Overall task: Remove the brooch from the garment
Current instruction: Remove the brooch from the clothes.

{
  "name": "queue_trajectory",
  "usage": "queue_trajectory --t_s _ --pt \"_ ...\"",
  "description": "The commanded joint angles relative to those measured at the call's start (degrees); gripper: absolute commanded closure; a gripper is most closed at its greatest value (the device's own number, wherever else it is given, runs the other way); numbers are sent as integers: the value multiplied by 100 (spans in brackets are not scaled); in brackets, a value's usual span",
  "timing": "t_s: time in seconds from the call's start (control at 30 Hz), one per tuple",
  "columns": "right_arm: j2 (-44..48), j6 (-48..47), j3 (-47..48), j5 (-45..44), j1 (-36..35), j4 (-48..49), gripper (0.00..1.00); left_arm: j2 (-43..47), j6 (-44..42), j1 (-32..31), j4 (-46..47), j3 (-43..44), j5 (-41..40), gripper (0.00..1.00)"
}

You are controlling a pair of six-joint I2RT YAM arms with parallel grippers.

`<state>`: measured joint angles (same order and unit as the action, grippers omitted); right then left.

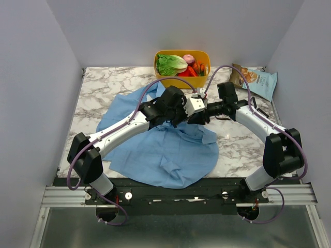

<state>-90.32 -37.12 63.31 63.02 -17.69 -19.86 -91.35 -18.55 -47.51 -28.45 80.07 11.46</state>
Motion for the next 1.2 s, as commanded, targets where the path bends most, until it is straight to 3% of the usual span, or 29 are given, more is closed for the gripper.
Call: queue_trajectory --t_s 0.0,0.43,0.5,0.63,0.67,0.83,0.87,0.97,1.17 --pt "-3 -67 147 8 -41 -97 66 65 53 -4 -47 0 242 100" --pt "6 -93 103 166 -41 -97 93 74 202 5 85 -18 453 98" --pt "6 -76 120 210 -41 -89 99 47 211 5 67 -18 471 92" --pt "24 -49 120 245 -41 -89 99 56 228 5 94 -27 445 82" --pt "6 -49 112 245 -41 -89 99 56 272 22 129 -36 462 71" --pt "-47 20 94 280 -41 -45 99 117 527 241 234 -18 708 67" --pt "-64 56 94 307 -41 -1 99 144 536 268 304 -35 699 59" --pt "-82 214 77 368 -41 131 99 310 641 399 532 -193 734 49" --pt "-91 925 -117 456 -41 876 99 671 800 804 998 -650 840 44"
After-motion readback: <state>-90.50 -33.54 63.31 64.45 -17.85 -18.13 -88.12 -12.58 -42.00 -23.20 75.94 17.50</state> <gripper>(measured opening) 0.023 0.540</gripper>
